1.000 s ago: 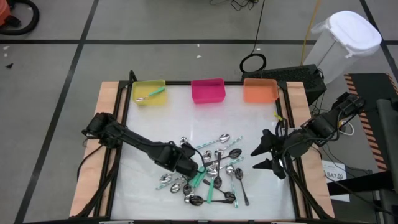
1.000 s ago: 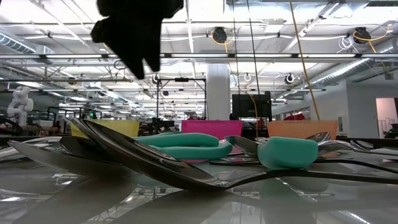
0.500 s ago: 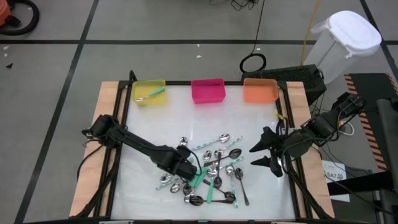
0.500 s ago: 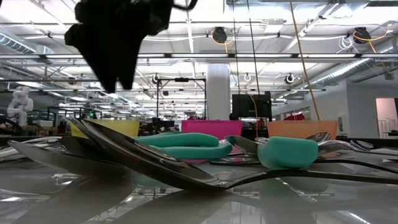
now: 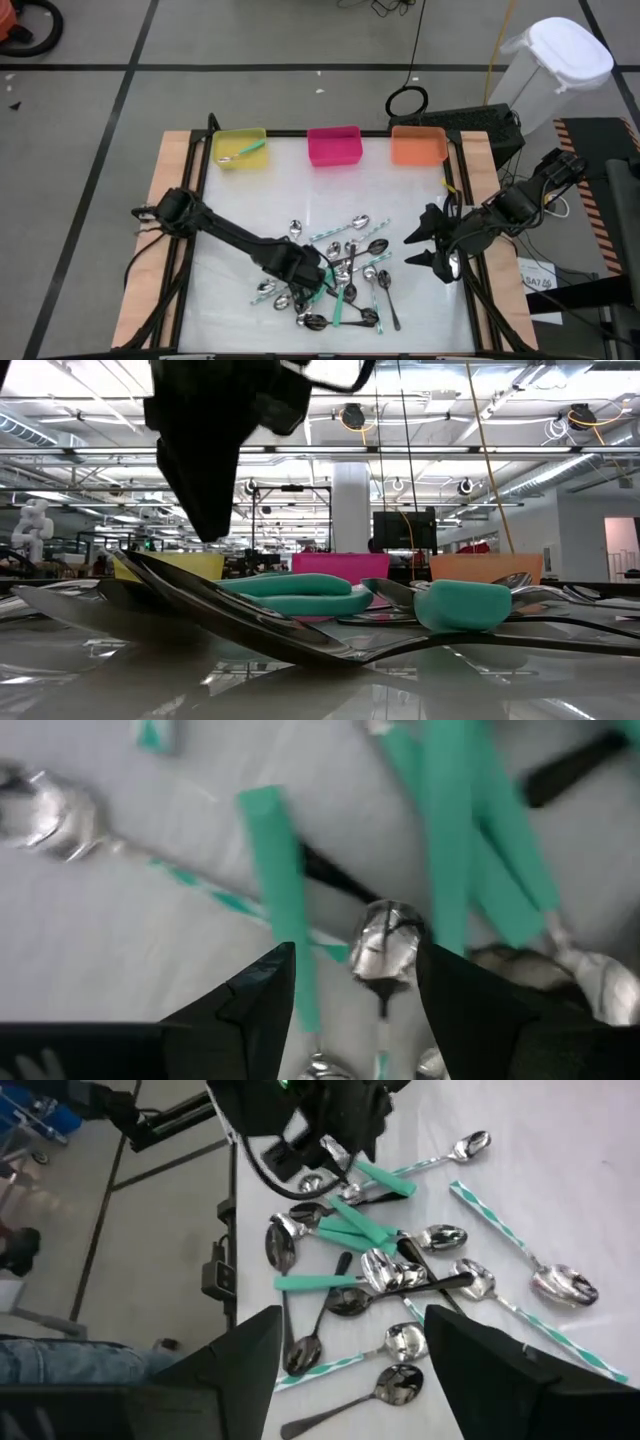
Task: Sort silverware by color (type)
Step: Put the light green spoon into the yellow bin
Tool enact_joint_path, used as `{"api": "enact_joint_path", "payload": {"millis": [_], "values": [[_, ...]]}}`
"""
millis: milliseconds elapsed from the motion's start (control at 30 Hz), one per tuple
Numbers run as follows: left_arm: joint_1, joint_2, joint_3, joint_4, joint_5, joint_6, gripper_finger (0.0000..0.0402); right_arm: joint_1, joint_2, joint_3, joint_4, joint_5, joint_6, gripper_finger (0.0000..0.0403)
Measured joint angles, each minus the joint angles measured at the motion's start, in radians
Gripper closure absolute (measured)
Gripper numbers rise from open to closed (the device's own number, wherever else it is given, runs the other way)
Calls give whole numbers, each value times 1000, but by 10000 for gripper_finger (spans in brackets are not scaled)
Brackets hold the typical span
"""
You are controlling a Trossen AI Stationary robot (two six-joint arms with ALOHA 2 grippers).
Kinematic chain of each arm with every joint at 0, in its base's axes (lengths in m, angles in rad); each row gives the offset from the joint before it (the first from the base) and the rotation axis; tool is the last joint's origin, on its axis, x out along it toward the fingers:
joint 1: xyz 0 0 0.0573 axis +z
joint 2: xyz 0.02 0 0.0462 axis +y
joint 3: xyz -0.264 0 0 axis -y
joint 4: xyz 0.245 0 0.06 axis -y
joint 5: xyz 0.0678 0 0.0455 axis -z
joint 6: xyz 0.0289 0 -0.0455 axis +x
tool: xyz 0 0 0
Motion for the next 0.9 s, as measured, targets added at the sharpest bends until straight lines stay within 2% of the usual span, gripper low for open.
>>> {"api": "enact_joint_path", "payload": {"millis": [67, 267, 433, 700, 800, 900], "values": [[-1, -3, -1, -14, 11, 21, 192, 0, 3, 0, 0, 0, -14, 161], [-5, 9, -1, -36, -10, -109, 192, 0, 11, 0, -5, -3, -126, 161], [-5, 21, -2, -73, -31, -114, 190, 0, 16, 0, -29, -27, -182, 161], [5, 22, -2, -114, -47, -11, 126, 0, 25, 0, -58, -70, -130, 161], [6, 22, -2, -125, -72, -35, 105, 0, 26, 0, -58, -94, -128, 161], [12, 22, -2, -124, -85, -110, 100, 0, 26, 0, -59, -110, -110, 161]]}}
